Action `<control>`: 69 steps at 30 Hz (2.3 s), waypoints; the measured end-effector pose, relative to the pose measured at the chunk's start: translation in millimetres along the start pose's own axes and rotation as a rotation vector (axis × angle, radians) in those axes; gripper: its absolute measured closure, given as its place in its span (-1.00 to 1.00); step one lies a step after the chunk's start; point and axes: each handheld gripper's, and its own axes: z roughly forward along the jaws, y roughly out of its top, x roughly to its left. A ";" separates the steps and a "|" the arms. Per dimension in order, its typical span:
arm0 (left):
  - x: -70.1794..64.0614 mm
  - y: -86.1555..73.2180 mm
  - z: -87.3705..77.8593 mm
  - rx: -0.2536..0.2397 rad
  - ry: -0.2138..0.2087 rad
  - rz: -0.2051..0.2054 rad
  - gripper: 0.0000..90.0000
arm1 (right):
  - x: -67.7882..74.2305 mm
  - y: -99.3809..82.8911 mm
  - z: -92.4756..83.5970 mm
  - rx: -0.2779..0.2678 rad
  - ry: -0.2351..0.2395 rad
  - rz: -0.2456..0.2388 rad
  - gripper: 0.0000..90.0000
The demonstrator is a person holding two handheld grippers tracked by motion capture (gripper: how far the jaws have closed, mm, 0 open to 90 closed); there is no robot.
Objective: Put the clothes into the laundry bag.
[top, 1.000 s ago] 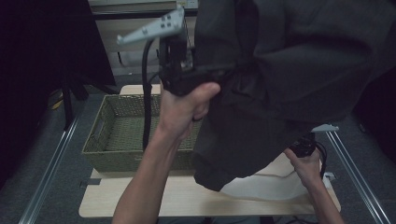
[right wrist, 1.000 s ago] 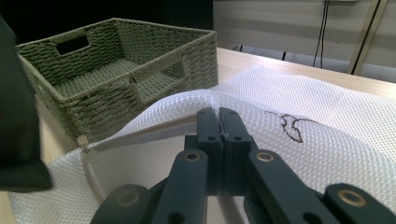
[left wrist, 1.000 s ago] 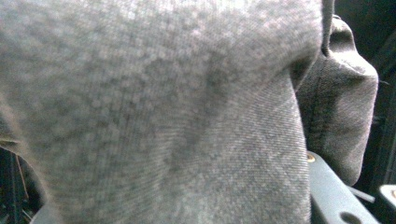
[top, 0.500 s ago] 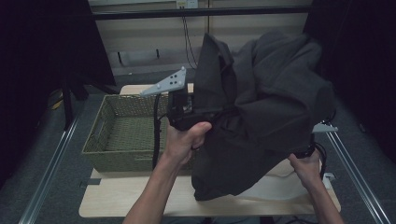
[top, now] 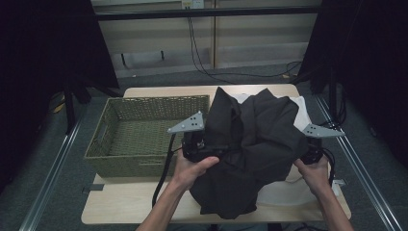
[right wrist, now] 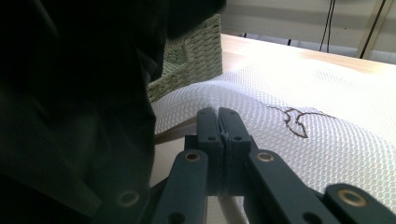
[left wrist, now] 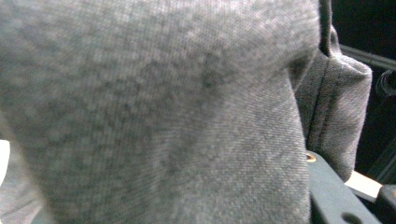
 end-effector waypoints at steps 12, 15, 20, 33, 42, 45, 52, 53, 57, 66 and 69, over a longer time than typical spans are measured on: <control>1.2 -46.0 9.7 0.124 0.050 0.015 0.42 | -0.3 0.3 -1.0 0.019 0.002 0.009 0.97; 2.5 -55.5 14.4 0.179 0.074 0.024 0.42 | -0.4 2.9 -2.5 0.019 -0.009 0.008 0.98; 1.8 -63.4 23.0 0.240 0.096 0.040 0.42 | 2.9 8.5 -3.4 0.023 -0.012 -0.002 0.98; 4.4 -85.9 42.5 0.438 0.138 0.083 0.43 | 10.1 25.9 -8.0 0.011 -0.009 -0.026 0.99; 7.1 -95.9 69.4 0.562 0.207 0.106 0.43 | 25.5 30.7 1.9 0.030 0.024 -0.050 0.98; 8.7 -97.1 71.3 0.544 0.237 0.077 0.43 | 26.0 30.2 2.0 0.028 0.030 -0.048 0.98; 7.9 -97.3 66.5 0.447 0.266 -0.008 0.34 | 23.4 22.9 0.2 0.031 0.031 -0.033 0.98; 7.9 -97.3 66.5 0.447 0.266 -0.008 0.29 | 21.6 22.2 -0.3 0.029 0.027 -0.030 0.98; 5.5 -87.3 50.4 0.355 0.193 -0.051 0.04 | 15.2 19.6 -2.2 0.025 0.012 -0.018 0.98; -6.9 -56.4 16.2 0.230 0.165 0.016 -0.43 | 10.1 17.5 -4.8 0.019 -0.006 -0.002 0.98; -8.1 -41.3 1.9 0.196 0.189 0.027 -0.50 | 9.5 17.4 -4.6 0.020 -0.003 -0.002 0.98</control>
